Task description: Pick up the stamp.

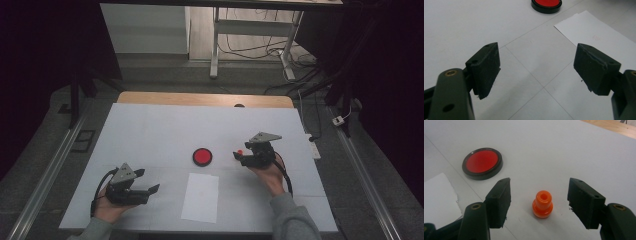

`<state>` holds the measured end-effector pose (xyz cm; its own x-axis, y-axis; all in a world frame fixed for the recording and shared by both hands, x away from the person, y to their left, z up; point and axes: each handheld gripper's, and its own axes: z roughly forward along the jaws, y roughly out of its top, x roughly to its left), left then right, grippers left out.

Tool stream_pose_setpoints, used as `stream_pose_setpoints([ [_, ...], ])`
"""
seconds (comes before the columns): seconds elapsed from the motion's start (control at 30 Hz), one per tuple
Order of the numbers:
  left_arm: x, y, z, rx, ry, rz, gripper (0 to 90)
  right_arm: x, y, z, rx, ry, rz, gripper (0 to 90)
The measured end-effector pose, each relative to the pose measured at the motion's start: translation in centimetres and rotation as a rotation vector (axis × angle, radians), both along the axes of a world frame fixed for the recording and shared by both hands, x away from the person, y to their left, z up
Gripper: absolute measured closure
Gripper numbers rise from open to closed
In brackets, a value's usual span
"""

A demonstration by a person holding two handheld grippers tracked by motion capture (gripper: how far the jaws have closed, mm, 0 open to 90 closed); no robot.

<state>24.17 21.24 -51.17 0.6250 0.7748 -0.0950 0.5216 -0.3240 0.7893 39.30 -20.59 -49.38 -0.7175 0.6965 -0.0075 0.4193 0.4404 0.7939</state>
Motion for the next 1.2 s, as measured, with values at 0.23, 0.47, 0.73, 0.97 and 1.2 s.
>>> stream_pose_setpoints([
  [0.23, 0.0, 0.0, 0.0, 0.001, 0.0, 0.001, 21.4, 0.6, 0.2, -0.4, -0.001, 0.006, -0.015, 40.6],
  [0.47, 0.0, 0.1, -0.1, -0.001, 0.002, -0.002, 21.3, 0.8, 0.6, -0.8, -0.022, 0.012, -0.01, 45.1],
  [0.73, 0.1, 0.1, -0.1, -0.001, 0.003, -0.002, 21.0, 1.0, 1.0, -1.5, -0.049, 0.026, -0.007, 53.1],
  [0.97, 0.1, 0.2, -0.1, -0.001, 0.003, 0.001, 21.0, 0.9, 1.0, -1.9, -0.06, 0.029, -0.014, 60.8],
  [1.2, 0.1, 0.3, -0.2, 0.001, 0.006, 0.005, 20.9, 0.9, 0.8, -2.1, -0.079, 0.02, -0.031, 71.1],
])
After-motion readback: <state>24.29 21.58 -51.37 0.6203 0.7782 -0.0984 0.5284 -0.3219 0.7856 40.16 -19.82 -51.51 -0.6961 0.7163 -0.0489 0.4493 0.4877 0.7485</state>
